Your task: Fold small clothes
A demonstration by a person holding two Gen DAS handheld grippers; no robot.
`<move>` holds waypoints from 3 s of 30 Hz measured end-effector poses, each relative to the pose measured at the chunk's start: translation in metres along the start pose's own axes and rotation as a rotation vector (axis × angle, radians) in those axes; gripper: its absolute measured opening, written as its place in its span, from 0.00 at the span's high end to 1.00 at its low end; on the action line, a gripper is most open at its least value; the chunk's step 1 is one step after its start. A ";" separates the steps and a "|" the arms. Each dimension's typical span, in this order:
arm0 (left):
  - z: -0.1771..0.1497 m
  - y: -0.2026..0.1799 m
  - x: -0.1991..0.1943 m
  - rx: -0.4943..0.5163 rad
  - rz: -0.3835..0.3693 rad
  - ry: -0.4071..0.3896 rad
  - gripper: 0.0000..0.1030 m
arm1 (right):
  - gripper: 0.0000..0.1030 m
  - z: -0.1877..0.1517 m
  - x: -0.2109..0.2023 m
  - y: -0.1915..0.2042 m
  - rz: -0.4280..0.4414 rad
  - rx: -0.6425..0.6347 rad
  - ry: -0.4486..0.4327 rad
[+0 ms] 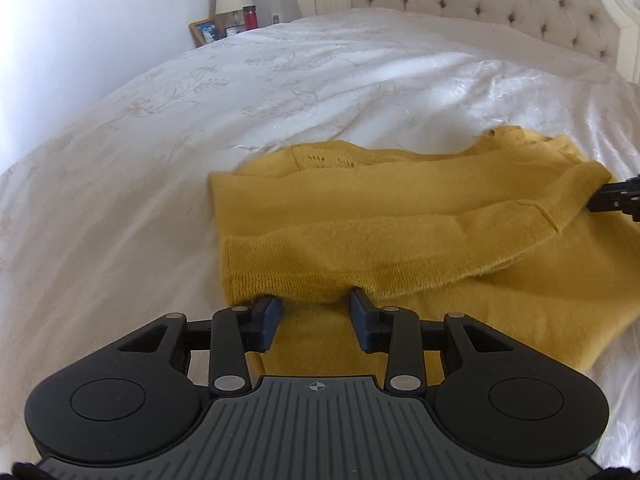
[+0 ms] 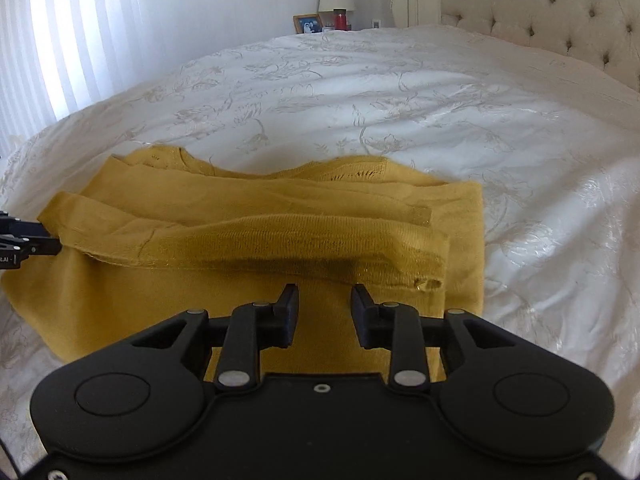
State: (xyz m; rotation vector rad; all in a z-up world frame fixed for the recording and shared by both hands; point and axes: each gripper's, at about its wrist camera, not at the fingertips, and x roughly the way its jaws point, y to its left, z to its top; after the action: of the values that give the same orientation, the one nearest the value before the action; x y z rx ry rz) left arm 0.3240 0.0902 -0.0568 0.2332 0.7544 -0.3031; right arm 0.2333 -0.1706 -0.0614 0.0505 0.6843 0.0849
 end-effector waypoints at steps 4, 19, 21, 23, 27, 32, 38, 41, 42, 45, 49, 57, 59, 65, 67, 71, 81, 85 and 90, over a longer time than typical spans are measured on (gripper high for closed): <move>0.034 0.013 0.015 -0.074 0.017 -0.038 0.65 | 0.61 0.031 0.026 -0.007 -0.040 0.008 -0.029; 0.029 0.052 0.010 -0.190 0.039 -0.027 0.65 | 0.45 0.025 -0.003 -0.058 -0.061 0.218 -0.145; 0.025 0.052 0.015 -0.192 0.026 -0.011 0.65 | 0.43 0.019 0.000 -0.061 -0.053 0.221 -0.126; 0.023 0.053 0.018 -0.199 0.012 -0.006 0.65 | 0.43 0.016 0.006 -0.062 -0.046 0.216 -0.111; 0.025 0.052 0.025 -0.197 -0.005 -0.004 0.65 | 0.43 0.017 0.018 -0.065 -0.025 0.208 -0.084; 0.026 0.049 0.033 -0.187 -0.004 0.012 0.65 | 0.43 0.017 0.033 -0.070 -0.001 0.239 -0.057; 0.028 0.047 0.031 -0.181 0.019 -0.046 0.66 | 0.83 0.017 0.030 -0.052 -0.016 0.148 -0.095; 0.029 0.038 0.030 -0.128 0.018 -0.069 0.66 | 0.83 0.016 0.026 -0.049 0.002 0.131 -0.118; 0.030 0.035 0.033 -0.117 0.023 -0.056 0.66 | 0.79 0.017 0.028 -0.048 0.004 0.132 -0.113; 0.031 0.035 0.041 -0.127 0.040 -0.027 0.65 | 0.75 0.016 0.035 -0.052 0.000 0.160 -0.092; 0.031 0.042 0.049 -0.190 0.039 -0.006 0.63 | 0.75 0.015 0.038 -0.058 0.003 0.207 -0.084; 0.029 0.041 0.048 -0.191 0.049 -0.015 0.69 | 0.81 0.013 0.035 -0.051 -0.015 0.178 -0.100; 0.028 0.041 0.047 -0.195 0.052 -0.018 0.69 | 0.81 0.013 0.033 -0.050 -0.009 0.173 -0.102; 0.028 0.052 0.052 -0.280 0.078 -0.004 0.53 | 0.80 0.013 0.033 -0.048 0.002 0.183 -0.099; 0.026 0.054 0.053 -0.279 0.064 -0.003 0.54 | 0.80 0.013 0.033 -0.049 0.006 0.193 -0.097; 0.023 0.046 0.048 -0.229 0.105 -0.028 0.66 | 0.80 0.012 0.033 -0.049 0.006 0.197 -0.094; 0.022 0.033 0.045 -0.117 0.145 -0.074 0.66 | 0.76 0.012 0.032 -0.046 0.005 0.194 -0.094; 0.018 0.031 0.039 -0.088 0.172 -0.133 0.66 | 0.76 0.011 0.032 -0.047 0.004 0.197 -0.095; 0.016 0.036 0.040 -0.090 0.141 -0.142 0.66 | 0.76 0.010 0.034 -0.047 0.006 0.199 -0.094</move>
State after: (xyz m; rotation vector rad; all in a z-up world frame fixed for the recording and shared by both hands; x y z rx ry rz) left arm 0.3740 0.1109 -0.0698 0.1770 0.6062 -0.1502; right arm 0.2685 -0.2143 -0.0784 0.2467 0.5964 0.0201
